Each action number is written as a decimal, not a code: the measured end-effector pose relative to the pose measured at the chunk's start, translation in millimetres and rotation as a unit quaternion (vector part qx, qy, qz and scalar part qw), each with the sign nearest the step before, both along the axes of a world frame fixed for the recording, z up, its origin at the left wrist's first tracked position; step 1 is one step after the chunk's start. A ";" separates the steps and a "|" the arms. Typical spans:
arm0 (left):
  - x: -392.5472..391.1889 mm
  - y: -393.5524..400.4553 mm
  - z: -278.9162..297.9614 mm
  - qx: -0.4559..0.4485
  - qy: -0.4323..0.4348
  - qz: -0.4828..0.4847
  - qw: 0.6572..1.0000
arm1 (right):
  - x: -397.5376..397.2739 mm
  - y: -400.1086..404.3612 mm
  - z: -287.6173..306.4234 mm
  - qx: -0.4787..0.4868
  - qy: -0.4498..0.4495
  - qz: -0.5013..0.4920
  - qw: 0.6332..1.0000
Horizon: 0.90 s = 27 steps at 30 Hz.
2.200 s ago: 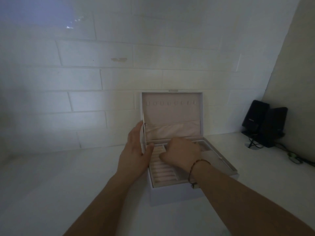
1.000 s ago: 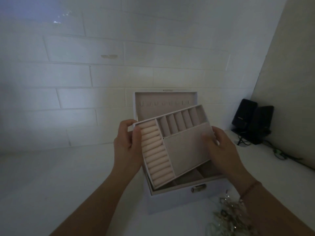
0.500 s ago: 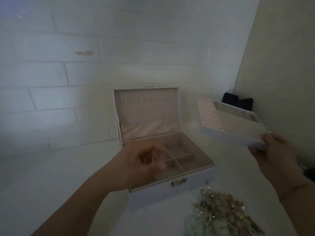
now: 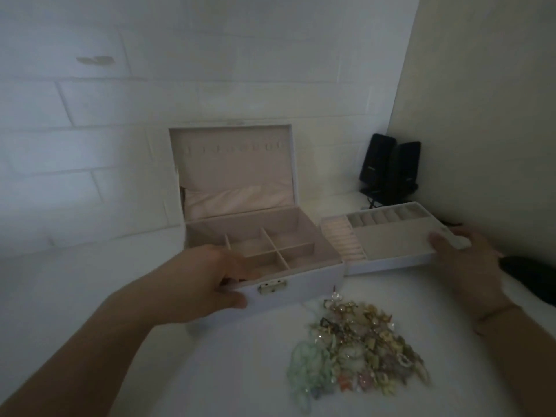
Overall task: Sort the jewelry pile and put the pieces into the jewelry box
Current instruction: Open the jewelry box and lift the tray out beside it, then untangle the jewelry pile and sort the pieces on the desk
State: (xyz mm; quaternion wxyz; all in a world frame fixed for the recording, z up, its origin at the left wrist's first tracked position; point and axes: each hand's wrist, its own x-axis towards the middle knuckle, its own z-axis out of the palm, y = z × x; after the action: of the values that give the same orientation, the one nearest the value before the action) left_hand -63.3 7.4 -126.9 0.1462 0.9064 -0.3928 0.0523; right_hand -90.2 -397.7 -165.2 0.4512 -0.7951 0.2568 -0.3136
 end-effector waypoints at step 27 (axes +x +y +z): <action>-53.0 -104.8 -54.8 -0.216 0.223 -0.016 0.950 | -57.7 91.8 -8.4 -0.179 0.065 0.555 0.810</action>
State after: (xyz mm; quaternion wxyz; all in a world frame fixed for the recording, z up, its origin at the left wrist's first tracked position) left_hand -116.3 -97.4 -181.7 0.4231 0.8351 -0.3444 -0.0700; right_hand -147.8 -305.9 -173.5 0.3808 -0.8873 -0.2603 0.0022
